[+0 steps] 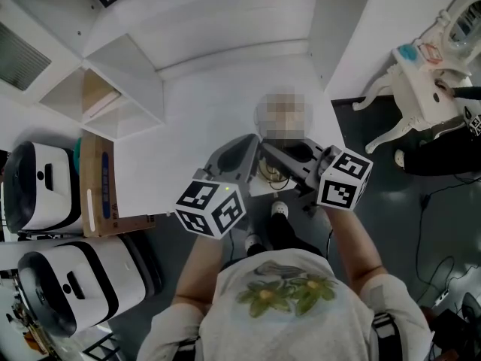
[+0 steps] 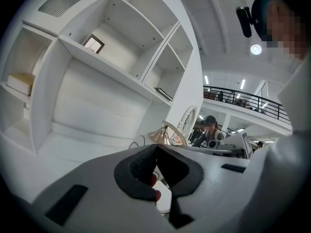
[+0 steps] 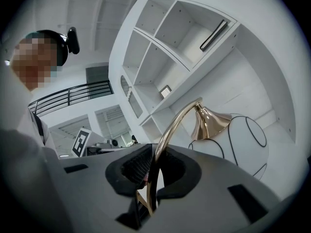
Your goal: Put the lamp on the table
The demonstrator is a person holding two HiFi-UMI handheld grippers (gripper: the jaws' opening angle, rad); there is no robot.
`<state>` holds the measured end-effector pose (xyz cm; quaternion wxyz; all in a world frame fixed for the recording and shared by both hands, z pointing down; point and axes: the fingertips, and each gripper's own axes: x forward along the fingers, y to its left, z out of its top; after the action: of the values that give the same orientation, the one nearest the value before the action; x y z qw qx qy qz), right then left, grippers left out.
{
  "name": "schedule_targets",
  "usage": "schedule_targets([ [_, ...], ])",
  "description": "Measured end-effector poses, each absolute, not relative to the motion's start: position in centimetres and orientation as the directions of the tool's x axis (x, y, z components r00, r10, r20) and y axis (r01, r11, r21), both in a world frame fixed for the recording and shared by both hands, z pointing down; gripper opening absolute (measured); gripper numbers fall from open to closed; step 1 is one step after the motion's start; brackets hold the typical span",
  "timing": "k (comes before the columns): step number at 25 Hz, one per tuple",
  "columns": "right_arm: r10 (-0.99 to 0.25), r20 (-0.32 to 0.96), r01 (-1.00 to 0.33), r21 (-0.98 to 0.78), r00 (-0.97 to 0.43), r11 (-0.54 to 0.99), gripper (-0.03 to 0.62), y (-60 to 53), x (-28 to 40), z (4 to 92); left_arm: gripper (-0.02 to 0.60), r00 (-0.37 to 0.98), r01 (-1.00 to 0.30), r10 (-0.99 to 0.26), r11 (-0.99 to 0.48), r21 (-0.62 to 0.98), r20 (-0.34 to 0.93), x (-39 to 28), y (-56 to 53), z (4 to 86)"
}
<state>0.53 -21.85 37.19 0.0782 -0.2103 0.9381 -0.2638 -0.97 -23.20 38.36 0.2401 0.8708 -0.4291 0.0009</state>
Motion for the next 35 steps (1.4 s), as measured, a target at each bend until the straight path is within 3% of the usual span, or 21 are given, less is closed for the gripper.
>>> schedule_targets([
  [10, -0.469, 0.033, -0.430, -0.459, -0.882, 0.777, 0.034, -21.7, 0.8, 37.7, 0.029, 0.633, -0.741, -0.750, -0.514, 0.432, 0.192, -1.1, -22.5, 38.1],
  [22, -0.503, 0.061, -0.482, -0.406, -0.862, 0.777, 0.114, -20.9, 1.6, 37.7, 0.029, 0.647, -0.730, -0.737, -0.523, 0.440, 0.198, -0.4, -21.3, 38.6],
  [35, -0.578, 0.072, -0.562, -0.353, -0.813, 0.748, 0.115, -20.4, 3.0, 37.3, 0.029, 0.668, -0.717, -0.720, -0.556, 0.421, 0.186, 0.1, -20.5, 37.9],
])
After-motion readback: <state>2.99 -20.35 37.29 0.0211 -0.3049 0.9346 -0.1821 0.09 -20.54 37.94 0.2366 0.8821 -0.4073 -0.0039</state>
